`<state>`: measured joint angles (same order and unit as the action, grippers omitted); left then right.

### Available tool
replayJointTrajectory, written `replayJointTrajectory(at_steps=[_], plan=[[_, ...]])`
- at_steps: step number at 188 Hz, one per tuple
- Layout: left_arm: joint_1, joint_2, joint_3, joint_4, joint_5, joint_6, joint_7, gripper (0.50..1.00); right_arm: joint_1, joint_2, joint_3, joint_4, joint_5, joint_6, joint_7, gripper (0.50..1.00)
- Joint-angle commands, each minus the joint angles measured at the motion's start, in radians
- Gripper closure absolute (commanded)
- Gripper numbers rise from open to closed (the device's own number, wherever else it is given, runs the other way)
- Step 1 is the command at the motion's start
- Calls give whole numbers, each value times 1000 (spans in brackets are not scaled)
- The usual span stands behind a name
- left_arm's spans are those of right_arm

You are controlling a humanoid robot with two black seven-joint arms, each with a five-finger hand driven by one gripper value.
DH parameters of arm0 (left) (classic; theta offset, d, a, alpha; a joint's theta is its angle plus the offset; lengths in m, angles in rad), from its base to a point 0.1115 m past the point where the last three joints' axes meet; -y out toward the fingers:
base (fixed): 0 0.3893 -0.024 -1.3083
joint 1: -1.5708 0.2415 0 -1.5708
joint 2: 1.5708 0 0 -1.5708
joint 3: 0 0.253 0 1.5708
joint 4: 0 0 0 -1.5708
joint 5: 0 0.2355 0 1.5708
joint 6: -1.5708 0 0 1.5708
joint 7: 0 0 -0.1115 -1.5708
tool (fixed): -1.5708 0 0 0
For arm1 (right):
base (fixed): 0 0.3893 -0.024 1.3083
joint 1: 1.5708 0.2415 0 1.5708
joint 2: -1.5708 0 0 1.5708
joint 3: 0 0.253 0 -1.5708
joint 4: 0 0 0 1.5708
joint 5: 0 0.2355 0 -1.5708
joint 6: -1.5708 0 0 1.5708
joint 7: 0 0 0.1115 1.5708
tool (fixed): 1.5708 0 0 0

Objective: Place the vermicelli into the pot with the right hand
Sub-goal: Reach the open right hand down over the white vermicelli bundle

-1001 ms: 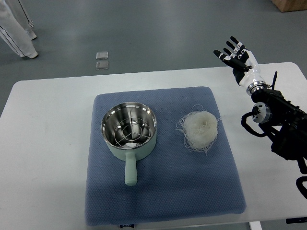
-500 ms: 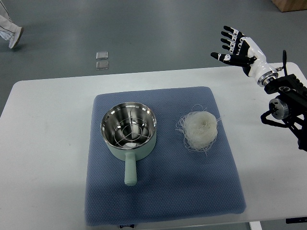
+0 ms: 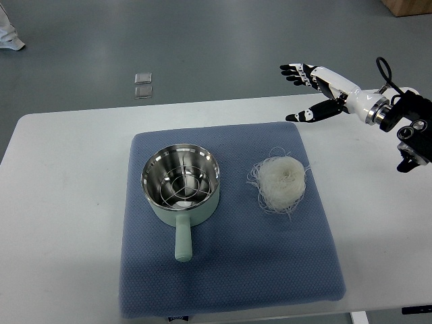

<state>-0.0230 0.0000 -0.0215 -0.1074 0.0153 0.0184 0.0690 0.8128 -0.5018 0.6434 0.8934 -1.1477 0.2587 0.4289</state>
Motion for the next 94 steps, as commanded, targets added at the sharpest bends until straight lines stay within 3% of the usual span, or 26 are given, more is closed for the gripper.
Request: replayJointTrajectory(at_steps=[1, 51, 94], plan=[[0, 0, 0, 0, 0, 0, 0, 500, 19, -55, -1, 53, -109, 99, 2, 579], [0, 0, 0, 0, 0, 0, 0, 500, 31, -130, -5, 217, -372, 303, 16, 579], [0, 0, 0, 0, 0, 0, 0, 500, 23, -118, -64, 243, -506, 297, 13, 581]])
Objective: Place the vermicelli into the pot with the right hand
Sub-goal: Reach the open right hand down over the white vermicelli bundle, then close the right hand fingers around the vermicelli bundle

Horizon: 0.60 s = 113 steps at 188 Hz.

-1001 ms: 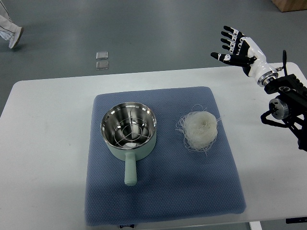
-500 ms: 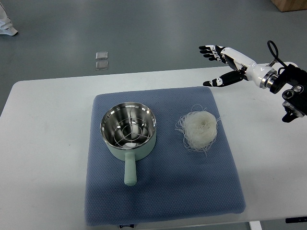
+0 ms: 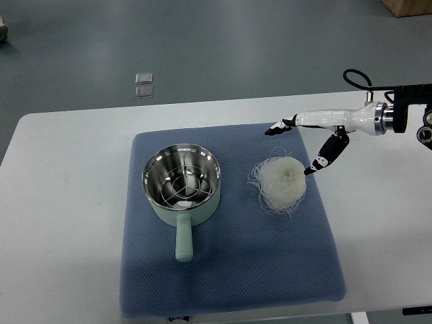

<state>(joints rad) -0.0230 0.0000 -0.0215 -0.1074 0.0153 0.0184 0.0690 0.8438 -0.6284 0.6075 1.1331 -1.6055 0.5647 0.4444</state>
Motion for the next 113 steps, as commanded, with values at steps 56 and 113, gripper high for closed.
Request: replayJointTrajectory(at_steps=[56, 113], plan=[[0, 0, 0, 0, 0, 0, 0, 500, -43, 22, -89, -16, -73, -147, -15, 583], [0, 0, 0, 0, 0, 0, 0, 500, -63, 61, -137, -38, -85, -236, -16, 589]])
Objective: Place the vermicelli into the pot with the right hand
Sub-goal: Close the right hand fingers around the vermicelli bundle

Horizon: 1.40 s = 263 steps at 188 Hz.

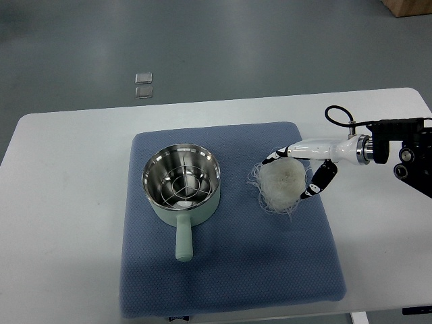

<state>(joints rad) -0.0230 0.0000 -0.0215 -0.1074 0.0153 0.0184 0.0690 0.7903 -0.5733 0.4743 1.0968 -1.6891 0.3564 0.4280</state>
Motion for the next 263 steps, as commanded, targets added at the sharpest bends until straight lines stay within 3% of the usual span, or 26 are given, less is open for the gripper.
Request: replayJointTrajectory(at_steps=[1, 69, 101, 114, 130, 149, 168, 263], plan=[[0, 0, 0, 0, 0, 0, 0, 500, -9, 6, -3, -2, -1, -28, 0, 589], [0, 0, 0, 0, 0, 0, 0, 500, -19, 35, -5, -25, -17, -66, -14, 605], [0, 0, 0, 0, 0, 0, 0, 500, -23, 44, -11, -31, -18, -66, -14, 699], [0, 0, 0, 0, 0, 0, 0, 500, -23, 53, -11, -34, -18, -66, -14, 711], [0, 0, 0, 0, 0, 0, 0, 500, -22, 59, -11, -45, -26, -66, -14, 781], [0, 0, 0, 0, 0, 0, 0, 500, -23, 59, -11, -51, -29, -66, -14, 918], [0, 0, 0, 0, 0, 0, 0, 500, -22, 61, -10, -52, -30, -66, -14, 1000], [0, 0, 0, 0, 0, 0, 0, 500, 14, 69, 24, -54, -9, -119, -14, 1000]])
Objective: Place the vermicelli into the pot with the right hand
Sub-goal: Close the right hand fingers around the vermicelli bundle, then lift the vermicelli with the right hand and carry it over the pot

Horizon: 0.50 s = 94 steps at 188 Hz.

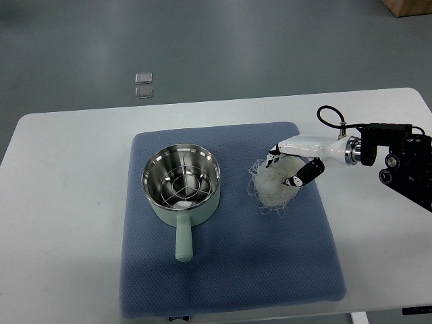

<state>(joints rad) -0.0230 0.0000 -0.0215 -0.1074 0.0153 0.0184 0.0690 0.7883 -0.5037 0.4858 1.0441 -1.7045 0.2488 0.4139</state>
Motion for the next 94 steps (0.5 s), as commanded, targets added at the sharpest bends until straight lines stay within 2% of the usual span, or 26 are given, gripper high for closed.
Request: replayJointTrajectory(at_steps=[1, 65, 94], plan=[[0, 0, 0, 0, 0, 0, 0, 500, 16, -1, 13, -1, 6, -11, 0, 1000], [0, 0, 0, 0, 0, 0, 0, 500, 48, -9, 83, -1, 25, 1, 2, 1000], [0, 0, 0, 0, 0, 0, 0, 500, 109, -18, 86, -1, 62, 6, 0, 1000]])
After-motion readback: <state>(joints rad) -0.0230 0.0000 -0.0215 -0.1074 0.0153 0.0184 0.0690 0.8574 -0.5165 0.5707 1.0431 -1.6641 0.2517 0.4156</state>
